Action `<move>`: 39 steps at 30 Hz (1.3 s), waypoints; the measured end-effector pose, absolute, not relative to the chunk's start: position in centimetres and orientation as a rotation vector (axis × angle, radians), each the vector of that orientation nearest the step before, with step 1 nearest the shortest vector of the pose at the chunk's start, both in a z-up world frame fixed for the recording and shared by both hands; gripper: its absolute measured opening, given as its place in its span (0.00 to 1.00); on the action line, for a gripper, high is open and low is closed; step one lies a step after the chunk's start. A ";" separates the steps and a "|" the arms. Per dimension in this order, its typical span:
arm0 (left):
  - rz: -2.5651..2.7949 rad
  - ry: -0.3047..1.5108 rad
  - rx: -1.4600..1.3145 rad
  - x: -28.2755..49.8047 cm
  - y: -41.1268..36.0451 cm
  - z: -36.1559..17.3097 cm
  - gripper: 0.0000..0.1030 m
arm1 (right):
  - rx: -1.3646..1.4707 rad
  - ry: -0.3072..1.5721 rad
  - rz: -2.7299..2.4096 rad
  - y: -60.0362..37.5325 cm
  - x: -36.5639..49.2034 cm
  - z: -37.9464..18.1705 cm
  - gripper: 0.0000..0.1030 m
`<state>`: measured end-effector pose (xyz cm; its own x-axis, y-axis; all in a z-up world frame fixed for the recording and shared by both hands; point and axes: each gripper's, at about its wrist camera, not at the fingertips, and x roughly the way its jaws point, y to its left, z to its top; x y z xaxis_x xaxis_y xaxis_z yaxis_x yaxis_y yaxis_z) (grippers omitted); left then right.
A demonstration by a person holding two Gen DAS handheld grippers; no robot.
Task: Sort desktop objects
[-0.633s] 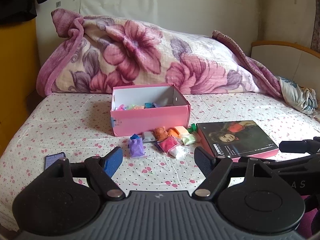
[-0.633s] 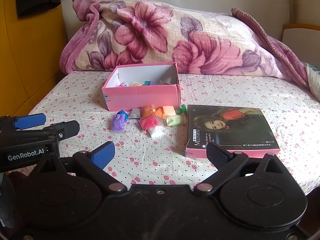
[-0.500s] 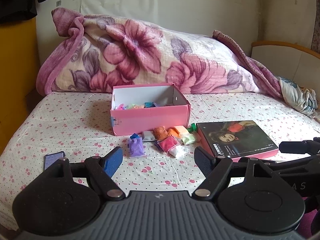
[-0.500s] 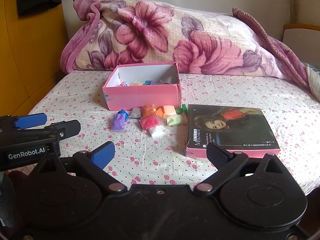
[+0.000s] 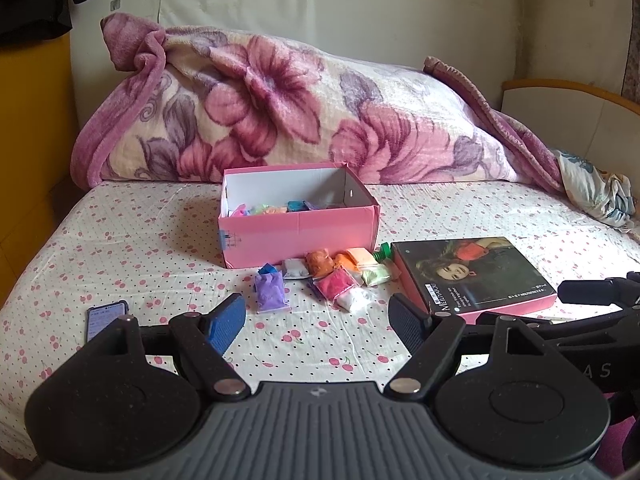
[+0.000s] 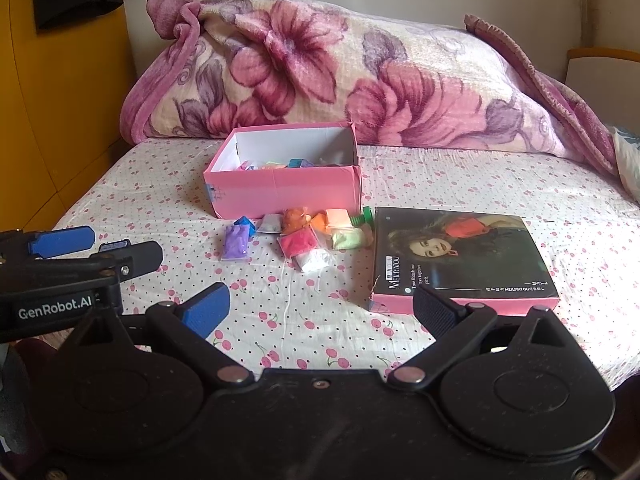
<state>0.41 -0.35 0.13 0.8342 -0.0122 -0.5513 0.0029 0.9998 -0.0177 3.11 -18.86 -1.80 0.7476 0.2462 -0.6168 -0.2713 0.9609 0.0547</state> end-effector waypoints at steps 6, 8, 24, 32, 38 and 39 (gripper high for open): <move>-0.007 0.581 -0.011 0.2 -0.4 0.0 0.76 | -0.040 0.671 0.286 -19.2 2.7 -1.7 0.96; -0.007 0.581 -0.010 0.2 -0.4 0.1 0.76 | -0.045 0.677 0.279 -18.5 2.9 -1.8 0.96; 0.000 0.581 -0.004 0.2 -0.7 -0.1 0.76 | -0.045 0.681 0.276 -18.7 2.9 -1.9 0.96; -0.001 0.582 -0.001 0.3 -0.6 -0.2 0.76 | -0.046 0.682 0.275 -18.7 2.8 -1.6 0.96; -0.002 0.582 -0.001 0.3 -0.5 -0.3 0.76 | -0.046 0.681 0.274 -18.8 2.8 -2.0 0.96; -0.002 0.582 -0.001 0.3 -0.4 -0.3 0.76 | -0.046 0.681 0.274 -18.8 2.8 -2.0 0.96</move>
<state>0.35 -0.44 -0.31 0.8352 -0.0019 -0.5500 0.0014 1.0000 -0.0013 2.82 -18.83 -1.97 0.7427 0.2347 -0.6272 -0.2648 0.9632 0.0469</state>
